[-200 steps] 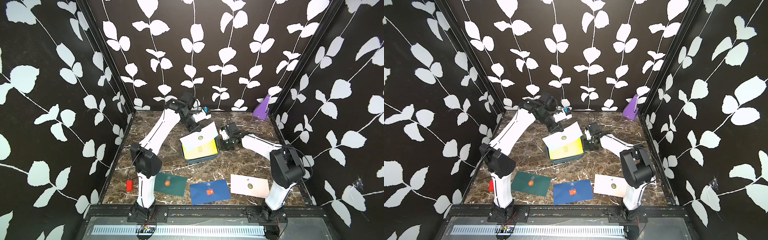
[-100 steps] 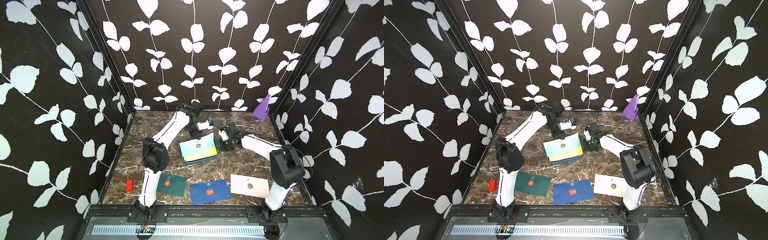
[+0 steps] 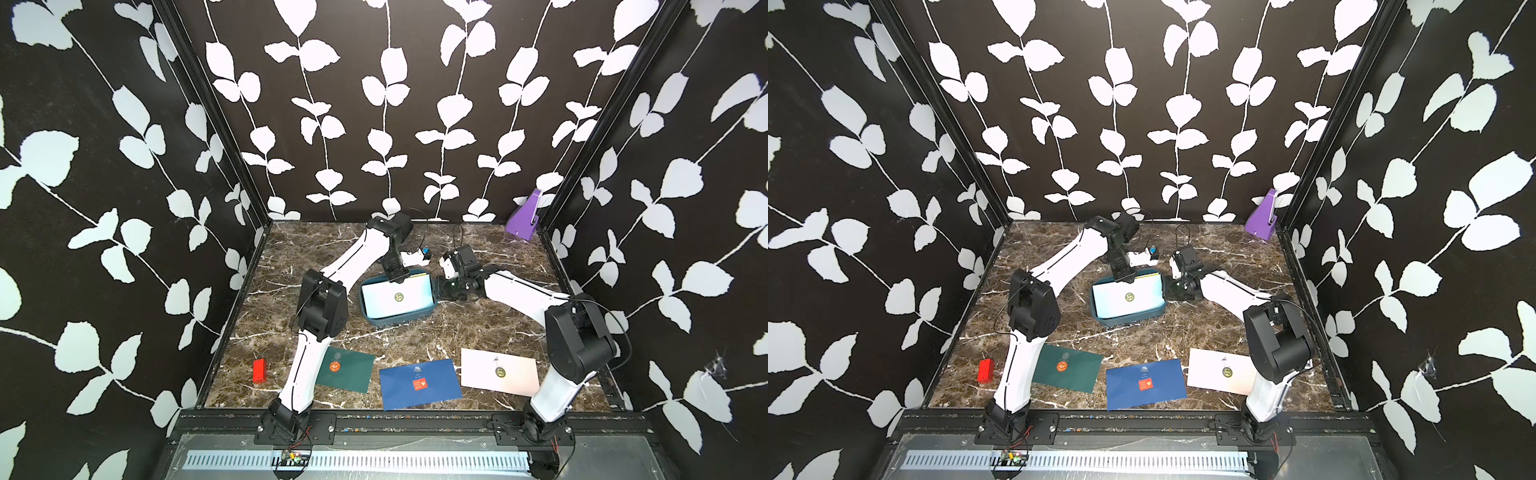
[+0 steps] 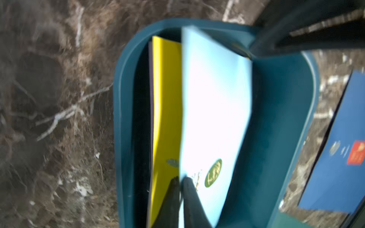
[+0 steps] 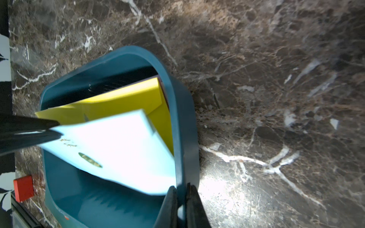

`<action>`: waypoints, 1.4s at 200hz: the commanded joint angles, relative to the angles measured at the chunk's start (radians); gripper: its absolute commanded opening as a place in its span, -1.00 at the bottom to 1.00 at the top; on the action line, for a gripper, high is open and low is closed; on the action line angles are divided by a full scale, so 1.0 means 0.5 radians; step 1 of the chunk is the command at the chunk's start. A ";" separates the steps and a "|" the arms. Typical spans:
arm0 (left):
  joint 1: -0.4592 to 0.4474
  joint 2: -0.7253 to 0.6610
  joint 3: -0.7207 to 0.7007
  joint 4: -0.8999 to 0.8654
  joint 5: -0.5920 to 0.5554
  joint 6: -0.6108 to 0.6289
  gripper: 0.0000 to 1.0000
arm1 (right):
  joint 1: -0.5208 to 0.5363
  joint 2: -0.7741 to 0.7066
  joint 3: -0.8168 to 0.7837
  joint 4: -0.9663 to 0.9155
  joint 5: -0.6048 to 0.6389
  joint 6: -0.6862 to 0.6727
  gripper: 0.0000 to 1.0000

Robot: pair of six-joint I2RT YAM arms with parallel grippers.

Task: Put the sealed envelopes into the storage box
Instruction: Move the storage box to the center of the board, then pick up the envelope from the center of the board.

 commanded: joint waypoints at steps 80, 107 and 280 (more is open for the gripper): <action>0.062 -0.718 -0.469 0.336 -0.663 -1.261 0.09 | -0.031 0.062 0.013 0.221 0.280 0.209 -0.48; 0.062 -1.146 -1.180 0.462 -0.665 -1.726 0.09 | -0.057 0.032 0.025 0.180 0.285 0.154 0.09; -0.179 -1.547 -2.821 0.920 -0.269 -2.820 0.07 | -0.119 -0.512 -0.466 -0.113 0.368 -0.027 0.97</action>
